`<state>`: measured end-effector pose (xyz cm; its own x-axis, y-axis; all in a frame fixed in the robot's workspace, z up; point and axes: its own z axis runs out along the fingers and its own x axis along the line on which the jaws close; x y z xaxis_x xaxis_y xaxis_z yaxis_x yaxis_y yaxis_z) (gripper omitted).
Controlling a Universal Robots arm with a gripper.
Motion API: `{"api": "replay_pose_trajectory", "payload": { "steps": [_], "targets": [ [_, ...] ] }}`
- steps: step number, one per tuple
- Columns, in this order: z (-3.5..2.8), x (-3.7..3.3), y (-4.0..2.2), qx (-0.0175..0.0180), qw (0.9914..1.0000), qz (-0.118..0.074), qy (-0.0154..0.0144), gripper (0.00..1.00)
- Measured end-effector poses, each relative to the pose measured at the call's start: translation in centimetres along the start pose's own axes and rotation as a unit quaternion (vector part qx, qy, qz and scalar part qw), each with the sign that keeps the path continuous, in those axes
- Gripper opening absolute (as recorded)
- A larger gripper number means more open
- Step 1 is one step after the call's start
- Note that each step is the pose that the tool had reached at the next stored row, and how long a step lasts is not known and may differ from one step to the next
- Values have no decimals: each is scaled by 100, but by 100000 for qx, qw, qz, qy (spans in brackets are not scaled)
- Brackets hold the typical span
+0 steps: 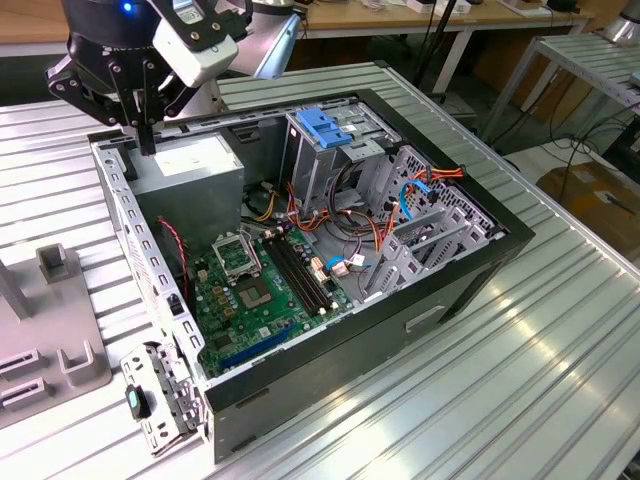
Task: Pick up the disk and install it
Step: 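Reach for the disk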
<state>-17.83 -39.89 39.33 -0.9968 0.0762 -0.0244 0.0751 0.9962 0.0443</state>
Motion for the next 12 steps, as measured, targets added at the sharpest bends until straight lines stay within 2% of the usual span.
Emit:
{"api": "replay_pose_trajectory", "payload": {
  "steps": [12],
  "targets": [
    [0,4,0,-1,100000,2,-2,11]
  ]
}}
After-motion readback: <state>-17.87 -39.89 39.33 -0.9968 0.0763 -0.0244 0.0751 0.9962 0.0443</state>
